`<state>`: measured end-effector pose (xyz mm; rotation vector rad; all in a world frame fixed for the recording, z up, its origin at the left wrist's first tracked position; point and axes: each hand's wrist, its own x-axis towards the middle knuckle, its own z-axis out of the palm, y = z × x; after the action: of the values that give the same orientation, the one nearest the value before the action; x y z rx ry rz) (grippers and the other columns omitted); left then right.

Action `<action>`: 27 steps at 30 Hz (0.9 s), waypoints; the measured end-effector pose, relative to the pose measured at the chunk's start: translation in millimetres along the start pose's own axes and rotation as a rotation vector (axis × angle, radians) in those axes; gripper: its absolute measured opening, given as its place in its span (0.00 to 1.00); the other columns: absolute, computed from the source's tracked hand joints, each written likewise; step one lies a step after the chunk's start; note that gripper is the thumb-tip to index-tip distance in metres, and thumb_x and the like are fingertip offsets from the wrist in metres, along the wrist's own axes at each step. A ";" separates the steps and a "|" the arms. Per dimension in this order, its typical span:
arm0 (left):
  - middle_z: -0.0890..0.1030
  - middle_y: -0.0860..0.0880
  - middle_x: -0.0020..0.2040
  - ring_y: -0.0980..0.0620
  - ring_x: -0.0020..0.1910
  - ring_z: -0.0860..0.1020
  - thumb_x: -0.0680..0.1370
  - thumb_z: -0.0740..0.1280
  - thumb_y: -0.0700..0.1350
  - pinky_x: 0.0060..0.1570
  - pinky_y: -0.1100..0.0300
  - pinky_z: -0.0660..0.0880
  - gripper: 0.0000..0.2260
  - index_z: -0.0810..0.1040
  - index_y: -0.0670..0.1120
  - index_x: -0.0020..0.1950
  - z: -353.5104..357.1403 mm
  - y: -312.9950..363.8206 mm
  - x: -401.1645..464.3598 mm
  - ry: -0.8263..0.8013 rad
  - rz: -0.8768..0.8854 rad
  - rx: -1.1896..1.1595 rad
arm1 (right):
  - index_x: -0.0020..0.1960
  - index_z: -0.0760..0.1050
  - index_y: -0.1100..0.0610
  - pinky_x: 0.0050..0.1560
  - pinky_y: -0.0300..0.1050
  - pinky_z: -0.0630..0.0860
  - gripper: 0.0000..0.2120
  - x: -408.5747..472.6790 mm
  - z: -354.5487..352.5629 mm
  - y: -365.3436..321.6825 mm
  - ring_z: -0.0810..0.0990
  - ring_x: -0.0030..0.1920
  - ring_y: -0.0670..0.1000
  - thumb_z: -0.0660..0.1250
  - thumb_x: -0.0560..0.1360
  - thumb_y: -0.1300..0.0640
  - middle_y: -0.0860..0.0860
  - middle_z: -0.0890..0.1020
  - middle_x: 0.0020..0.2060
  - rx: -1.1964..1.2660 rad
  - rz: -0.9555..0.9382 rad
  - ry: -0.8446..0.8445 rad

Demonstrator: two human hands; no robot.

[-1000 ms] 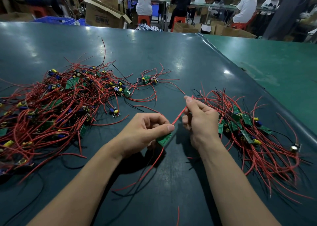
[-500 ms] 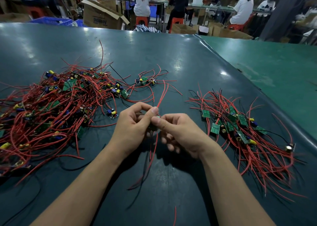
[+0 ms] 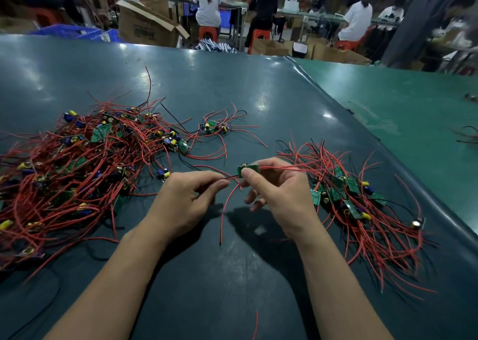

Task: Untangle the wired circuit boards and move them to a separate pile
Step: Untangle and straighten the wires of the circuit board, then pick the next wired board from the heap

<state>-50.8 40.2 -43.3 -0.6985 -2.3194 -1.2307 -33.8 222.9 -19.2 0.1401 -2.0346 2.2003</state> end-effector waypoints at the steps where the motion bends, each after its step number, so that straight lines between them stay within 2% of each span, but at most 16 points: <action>1: 0.80 0.57 0.33 0.62 0.33 0.77 0.77 0.70 0.44 0.38 0.66 0.73 0.05 0.85 0.44 0.47 -2.1 -3.6 1.2 0.017 -0.005 0.027 | 0.51 0.74 0.68 0.23 0.41 0.73 0.09 -0.6 0.3 -1.0 0.79 0.26 0.52 0.71 0.75 0.64 0.56 0.84 0.34 -0.012 -0.040 0.038; 4: 0.80 0.55 0.33 0.60 0.32 0.77 0.78 0.69 0.45 0.37 0.63 0.75 0.07 0.85 0.44 0.49 -6.9 -9.9 1.1 0.206 -0.055 0.068 | 0.49 0.76 0.65 0.22 0.40 0.73 0.05 -1.1 -0.4 -7.1 0.79 0.26 0.51 0.70 0.75 0.65 0.54 0.83 0.34 0.058 -0.162 0.212; 7: 0.81 0.56 0.34 0.57 0.28 0.79 0.80 0.67 0.47 0.30 0.64 0.75 0.08 0.84 0.46 0.54 -10.7 -13.6 0.5 0.456 -0.157 0.038 | 0.50 0.75 0.63 0.21 0.38 0.72 0.05 1.2 -5.7 -13.9 0.79 0.24 0.49 0.70 0.76 0.63 0.53 0.84 0.34 0.206 -0.210 0.484; 10: 0.80 0.58 0.32 0.60 0.32 0.81 0.80 0.66 0.49 0.32 0.64 0.77 0.09 0.84 0.46 0.51 -14.0 -15.8 0.3 0.534 -0.205 0.068 | 0.52 0.76 0.61 0.23 0.35 0.74 0.09 2.2 -11.8 -12.8 0.81 0.26 0.48 0.72 0.75 0.60 0.51 0.85 0.40 0.555 -0.018 0.708; 12: 0.80 0.57 0.32 0.60 0.33 0.81 0.80 0.66 0.49 0.34 0.65 0.77 0.09 0.84 0.47 0.51 -12.7 -14.6 -0.3 0.502 -0.213 0.081 | 0.50 0.78 0.62 0.26 0.32 0.75 0.08 0.0 -10.0 -7.7 0.84 0.30 0.48 0.72 0.74 0.61 0.54 0.84 0.47 0.782 0.194 0.717; 13: 0.81 0.56 0.32 0.59 0.34 0.81 0.79 0.67 0.47 0.35 0.64 0.77 0.08 0.84 0.47 0.52 -10.9 -13.9 -0.4 0.477 -0.209 0.087 | 0.50 0.78 0.63 0.26 0.32 0.75 0.06 -0.5 -7.7 -4.5 0.85 0.31 0.49 0.71 0.75 0.61 0.55 0.84 0.49 0.819 0.266 0.690; 18: 0.80 0.53 0.31 0.57 0.33 0.80 0.79 0.69 0.44 0.38 0.59 0.78 0.06 0.84 0.47 0.53 -5.7 -11.3 1.7 0.395 -0.187 0.121 | 0.49 0.77 0.60 0.25 0.37 0.75 0.02 3.3 3.9 9.5 0.85 0.32 0.53 0.67 0.79 0.61 0.54 0.86 0.44 0.520 0.248 0.533; 23: 0.83 0.50 0.34 0.48 0.30 0.80 0.76 0.66 0.48 0.36 0.51 0.79 0.11 0.85 0.46 0.52 -5.5 -9.8 1.3 0.342 -0.160 0.194 | 0.48 0.77 0.57 0.26 0.41 0.76 0.03 6.5 8.1 23.1 0.84 0.33 0.52 0.65 0.80 0.61 0.55 0.81 0.43 0.170 0.212 0.439; 26: 0.83 0.50 0.33 0.46 0.28 0.79 0.76 0.67 0.48 0.33 0.54 0.78 0.10 0.86 0.47 0.51 -5.9 -8.8 0.9 0.328 -0.133 0.326 | 0.45 0.78 0.51 0.29 0.47 0.79 0.05 6.7 15.8 32.7 0.84 0.34 0.51 0.65 0.78 0.58 0.49 0.82 0.38 -0.157 0.143 0.389; 27: 0.83 0.50 0.33 0.46 0.28 0.79 0.75 0.67 0.48 0.32 0.56 0.77 0.10 0.86 0.47 0.50 -6.2 -8.3 0.5 0.329 -0.129 0.370 | 0.45 0.79 0.51 0.33 0.50 0.80 0.05 7.5 18.7 35.0 0.84 0.35 0.50 0.65 0.78 0.56 0.47 0.82 0.37 -0.282 0.108 0.376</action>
<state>-55.4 31.1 -45.1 -0.2045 -2.2459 -0.8524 -47.6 202.0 -50.9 -0.3917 -2.1358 1.7935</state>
